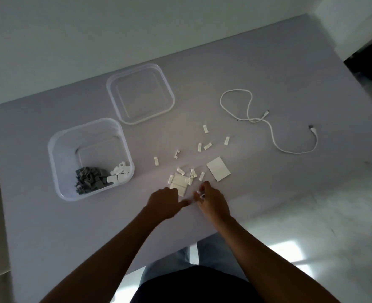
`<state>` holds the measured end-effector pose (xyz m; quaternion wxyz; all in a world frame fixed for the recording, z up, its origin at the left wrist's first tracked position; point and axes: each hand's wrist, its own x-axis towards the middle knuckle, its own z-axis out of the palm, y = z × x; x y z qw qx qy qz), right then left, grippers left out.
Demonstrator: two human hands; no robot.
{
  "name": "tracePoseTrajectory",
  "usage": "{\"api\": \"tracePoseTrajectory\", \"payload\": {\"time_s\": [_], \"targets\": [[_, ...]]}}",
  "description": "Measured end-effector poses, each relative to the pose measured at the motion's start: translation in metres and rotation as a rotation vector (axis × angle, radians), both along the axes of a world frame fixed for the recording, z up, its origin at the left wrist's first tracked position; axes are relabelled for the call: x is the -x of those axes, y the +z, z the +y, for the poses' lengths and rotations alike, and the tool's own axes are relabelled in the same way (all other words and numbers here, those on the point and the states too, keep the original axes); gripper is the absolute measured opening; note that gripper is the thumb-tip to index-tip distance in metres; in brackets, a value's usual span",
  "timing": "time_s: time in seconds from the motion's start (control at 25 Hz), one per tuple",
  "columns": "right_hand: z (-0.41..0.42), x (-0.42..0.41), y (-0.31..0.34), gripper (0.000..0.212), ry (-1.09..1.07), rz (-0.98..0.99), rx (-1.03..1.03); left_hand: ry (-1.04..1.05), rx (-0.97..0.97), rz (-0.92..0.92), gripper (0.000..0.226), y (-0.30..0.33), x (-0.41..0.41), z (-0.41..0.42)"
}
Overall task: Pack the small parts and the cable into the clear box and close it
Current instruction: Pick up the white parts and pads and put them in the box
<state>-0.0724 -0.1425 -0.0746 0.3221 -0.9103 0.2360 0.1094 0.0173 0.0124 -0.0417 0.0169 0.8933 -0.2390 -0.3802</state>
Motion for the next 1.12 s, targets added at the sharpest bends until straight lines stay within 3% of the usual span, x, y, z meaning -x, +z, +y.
{"api": "tracePoseTrajectory", "payload": {"time_s": [0.16, 0.28, 0.4, 0.48, 0.56, 0.64, 0.76, 0.88, 1.12], "targets": [[0.004, 0.0, -0.002, 0.019, -0.065, 0.061, -0.036, -0.098, -0.054, -0.122, 0.058, -0.003, 0.016, 0.002], [0.006, -0.005, 0.006, 0.011, -0.268, 0.015, -0.294, 0.011, 0.018, -0.049, 0.043, 0.002, 0.007, 0.008], [0.009, -0.021, 0.032, 0.012, -0.568, 0.058, -0.86, 0.428, 0.33, 0.328, 0.026, 0.023, -0.015, 0.023], [0.015, -0.04, 0.055, 0.013, -0.645, 0.088, -1.138, 0.702, 0.593, 0.641, 0.024, 0.046, -0.033, 0.045], [0.027, -0.063, 0.076, 0.017, -0.622, 0.08, -1.255, 0.921, 0.935, 0.917, 0.016, 0.065, -0.05, 0.072], [0.043, -0.088, 0.093, 0.025, -0.566, 0.062, -1.32, 1.071, 1.157, 1.007, 0.018, 0.078, -0.068, 0.096], [0.074, -0.128, 0.109, 0.03, -0.492, 0.074, -1.336, 1.253, 1.268, 0.89, 0.03, 0.088, -0.09, 0.125], [0.105, -0.163, 0.118, 0.028, -0.378, 0.137, -1.204, 1.513, 1.222, 0.715, 0.045, 0.084, -0.108, 0.142], [0.157, -0.213, 0.102, 0.022, 0.076, 0.254, -0.731, 1.958, 1.274, 0.579, 0.027, 0.058, -0.128, 0.175]]}}
